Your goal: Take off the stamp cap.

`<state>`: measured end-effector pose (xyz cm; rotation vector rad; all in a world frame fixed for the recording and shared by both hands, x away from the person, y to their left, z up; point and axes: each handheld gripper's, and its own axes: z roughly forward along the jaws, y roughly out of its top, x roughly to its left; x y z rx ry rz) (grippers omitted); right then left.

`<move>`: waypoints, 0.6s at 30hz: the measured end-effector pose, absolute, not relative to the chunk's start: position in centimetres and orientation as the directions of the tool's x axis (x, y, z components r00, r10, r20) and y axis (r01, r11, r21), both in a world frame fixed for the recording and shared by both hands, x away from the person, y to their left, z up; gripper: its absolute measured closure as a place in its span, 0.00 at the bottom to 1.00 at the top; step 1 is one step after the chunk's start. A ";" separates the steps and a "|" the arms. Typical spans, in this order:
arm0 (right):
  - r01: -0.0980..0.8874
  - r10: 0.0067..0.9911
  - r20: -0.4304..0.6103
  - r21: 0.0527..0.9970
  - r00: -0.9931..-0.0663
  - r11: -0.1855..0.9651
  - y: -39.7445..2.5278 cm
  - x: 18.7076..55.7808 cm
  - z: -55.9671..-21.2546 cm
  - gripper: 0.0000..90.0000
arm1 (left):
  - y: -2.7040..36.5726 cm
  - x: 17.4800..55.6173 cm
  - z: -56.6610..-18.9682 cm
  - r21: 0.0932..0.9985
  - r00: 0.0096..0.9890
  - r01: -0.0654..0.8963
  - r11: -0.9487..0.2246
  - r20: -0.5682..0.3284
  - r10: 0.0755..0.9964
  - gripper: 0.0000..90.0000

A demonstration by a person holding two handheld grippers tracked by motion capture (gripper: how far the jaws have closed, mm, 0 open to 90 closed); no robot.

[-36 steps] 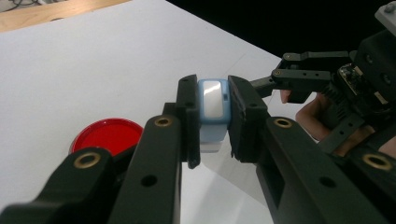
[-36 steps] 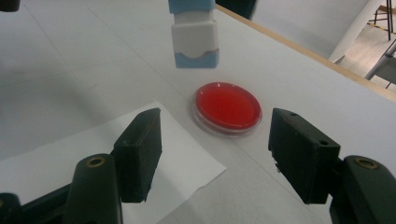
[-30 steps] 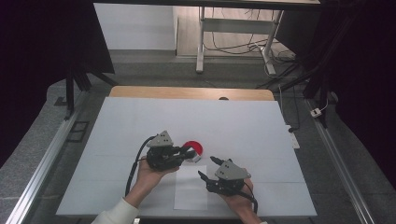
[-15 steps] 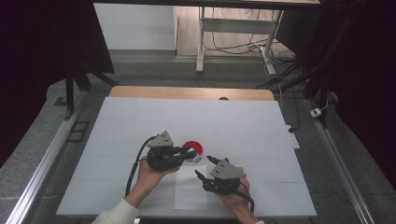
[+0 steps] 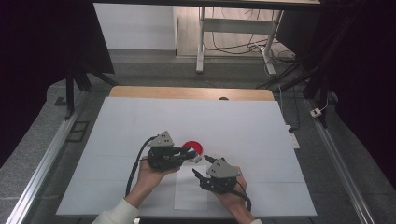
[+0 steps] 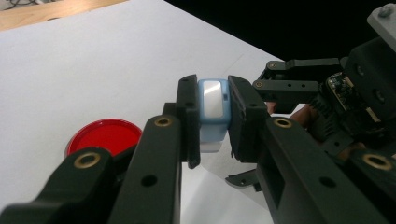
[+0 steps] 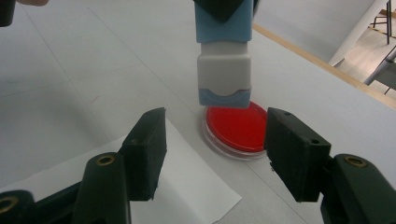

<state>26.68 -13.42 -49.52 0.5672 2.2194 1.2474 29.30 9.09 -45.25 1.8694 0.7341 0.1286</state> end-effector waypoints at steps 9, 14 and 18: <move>0.102 0.609 -0.257 0.865 -0.750 0.491 -13.1 26.8 -49.5 0.51 | 8.9 29.3 -45.4 0.872 0.804 0.427 -0.240 -0.244 0.542 0.84; 0.108 0.617 -0.255 0.866 -0.745 0.488 -12.9 26.9 -49.5 0.55 | 8.8 29.3 -45.4 0.871 0.804 0.427 -0.241 -0.244 0.542 0.84; 0.109 0.618 -0.260 0.863 -0.742 0.493 -12.8 26.9 -49.5 0.57 | 8.8 29.3 -45.4 0.872 0.805 0.426 -0.241 -0.244 0.541 0.84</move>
